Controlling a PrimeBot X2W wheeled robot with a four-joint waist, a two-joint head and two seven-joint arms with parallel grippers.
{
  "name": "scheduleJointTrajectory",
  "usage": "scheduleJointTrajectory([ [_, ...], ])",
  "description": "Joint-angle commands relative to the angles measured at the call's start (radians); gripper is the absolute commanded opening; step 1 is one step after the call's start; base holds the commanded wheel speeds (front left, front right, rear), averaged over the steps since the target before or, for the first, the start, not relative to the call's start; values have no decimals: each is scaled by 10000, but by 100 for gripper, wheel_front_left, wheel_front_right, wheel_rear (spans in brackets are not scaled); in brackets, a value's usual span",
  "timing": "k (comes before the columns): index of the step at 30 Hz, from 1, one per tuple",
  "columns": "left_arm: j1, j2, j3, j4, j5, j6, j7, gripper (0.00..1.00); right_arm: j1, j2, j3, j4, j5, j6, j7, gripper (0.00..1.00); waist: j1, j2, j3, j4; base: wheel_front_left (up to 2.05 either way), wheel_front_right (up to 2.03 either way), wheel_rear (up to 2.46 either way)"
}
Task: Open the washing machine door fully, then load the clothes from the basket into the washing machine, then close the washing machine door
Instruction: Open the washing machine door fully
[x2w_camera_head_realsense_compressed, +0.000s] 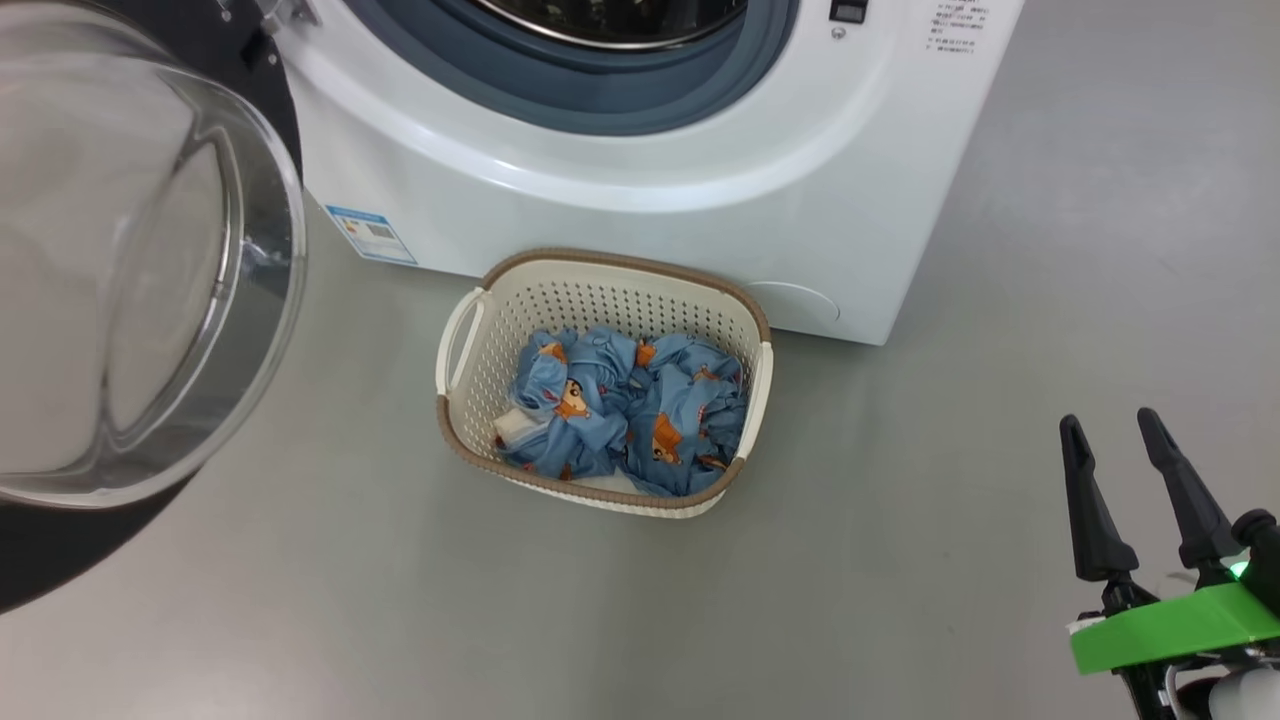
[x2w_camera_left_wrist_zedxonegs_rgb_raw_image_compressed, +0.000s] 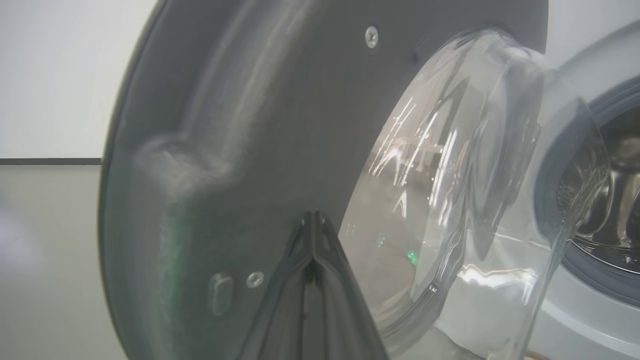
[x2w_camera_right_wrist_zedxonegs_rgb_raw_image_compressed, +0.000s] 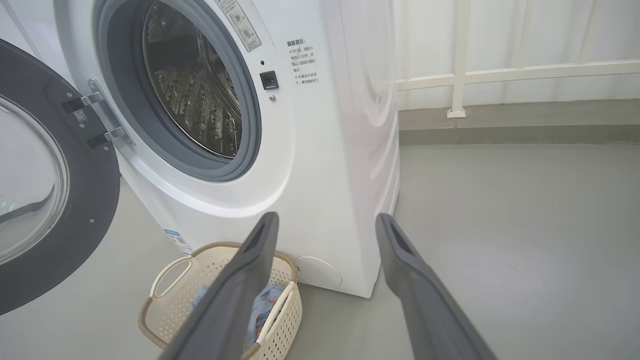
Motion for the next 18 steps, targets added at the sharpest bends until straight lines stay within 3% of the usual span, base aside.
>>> scheduleJointTrajectory([
  [1,-356,807,379,-82,176,40,-63,0,-269,-206,173,-280,-107,58,-120,100,0,0,200,-35,0,0,0],
  [18,-1957,2291,1163,1790,737,22,-63,0,-732,-368,-1,-456,-203,58,-120,100,0,0,1172,-91,0,0,0],
])
